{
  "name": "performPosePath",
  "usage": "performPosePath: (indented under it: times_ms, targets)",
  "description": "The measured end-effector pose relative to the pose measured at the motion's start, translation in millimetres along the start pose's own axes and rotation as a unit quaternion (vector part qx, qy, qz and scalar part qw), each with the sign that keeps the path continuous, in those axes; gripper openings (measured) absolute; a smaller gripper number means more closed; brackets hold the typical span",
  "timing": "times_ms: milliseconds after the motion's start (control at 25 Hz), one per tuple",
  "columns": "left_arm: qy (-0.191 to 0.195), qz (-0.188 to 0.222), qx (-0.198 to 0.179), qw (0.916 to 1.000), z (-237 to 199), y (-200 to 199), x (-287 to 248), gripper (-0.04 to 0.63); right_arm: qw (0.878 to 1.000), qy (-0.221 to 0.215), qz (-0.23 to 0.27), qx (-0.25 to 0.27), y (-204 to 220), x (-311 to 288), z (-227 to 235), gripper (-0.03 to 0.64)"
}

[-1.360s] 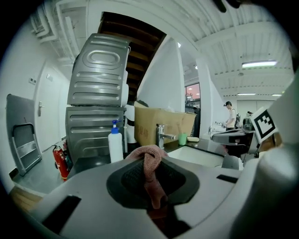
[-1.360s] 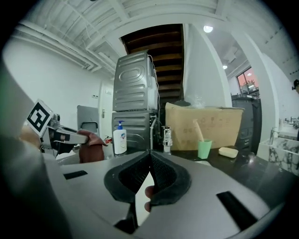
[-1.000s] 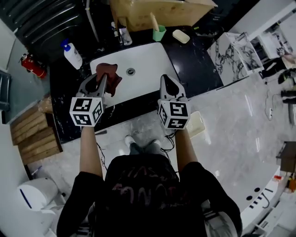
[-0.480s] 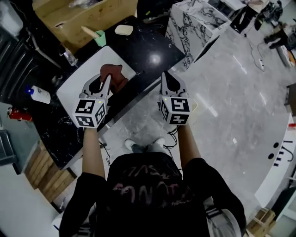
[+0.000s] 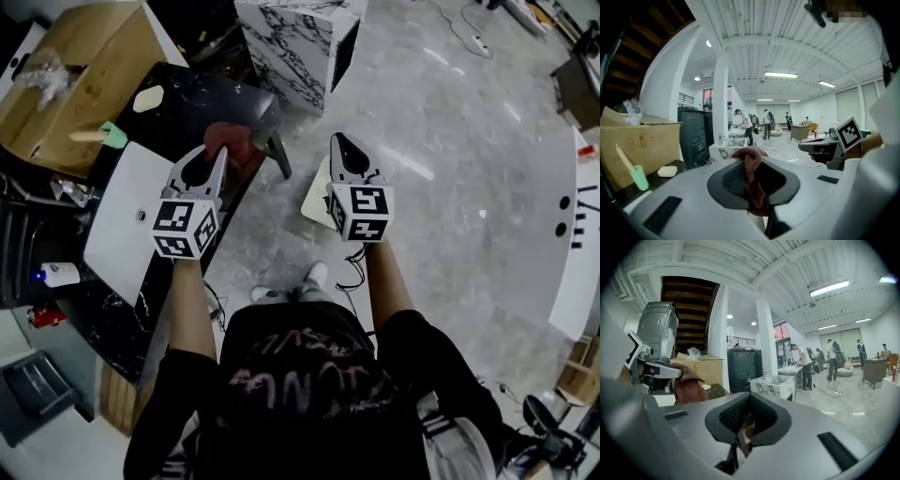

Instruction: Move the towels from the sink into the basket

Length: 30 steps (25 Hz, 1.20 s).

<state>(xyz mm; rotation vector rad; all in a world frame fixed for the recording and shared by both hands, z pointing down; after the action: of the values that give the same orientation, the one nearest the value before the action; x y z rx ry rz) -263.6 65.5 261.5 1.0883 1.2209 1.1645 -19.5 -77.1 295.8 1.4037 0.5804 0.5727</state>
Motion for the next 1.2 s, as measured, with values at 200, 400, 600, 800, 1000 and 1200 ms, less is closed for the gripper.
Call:
performPosePath:
  times_ms: [200, 400, 600, 800, 1000, 1200]
  targets:
    - [0.069, -0.011, 0.003, 0.9975, 59.6, 8.6, -59.0, 0.058, 0.998, 0.061, -0.009, -0.008, 8.0, 32.8, 66.7, 0.015]
    - [0.138, -0.026, 0.012, 0.9900, 108.9, 23.4, -103.9, 0.058, 0.992, 0.122, -0.017, -0.015, 19.4, 67.0, 110.4, 0.015]
    - [0.178, -0.036, 0.023, 0.9832, 135.2, 42.0, -135.3, 0.058, 0.986, 0.162, -0.026, -0.018, 36.3, 82.9, 134.5, 0.015]
    - [0.211, -0.058, 0.037, 0.9750, 146.3, 74.3, -160.9, 0.058, 0.980, 0.196, -0.040, -0.017, 60.2, 85.2, 140.2, 0.015]
    - [0.235, -0.083, 0.048, 0.9674, 151.3, 112.0, -188.1, 0.058, 0.974, 0.218, -0.050, -0.036, 89.6, 78.8, 146.9, 0.015]
    - [0.247, -0.108, 0.054, 0.9614, 151.9, 153.2, -216.1, 0.058, 0.968, 0.235, -0.067, -0.050, 129.0, 70.2, 158.1, 0.015]
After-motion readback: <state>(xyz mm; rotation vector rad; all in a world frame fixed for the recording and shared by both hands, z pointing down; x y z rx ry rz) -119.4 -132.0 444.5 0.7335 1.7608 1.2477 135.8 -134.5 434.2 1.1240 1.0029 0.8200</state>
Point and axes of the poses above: the fingertips, and each gripper's own axes: x backward along the fingers, z to its right, y out of its underside, the point moved 10 cm from there along x, backward along the fingers, and after that the axes turned 11 degrees about z, right-handed, at the moved point
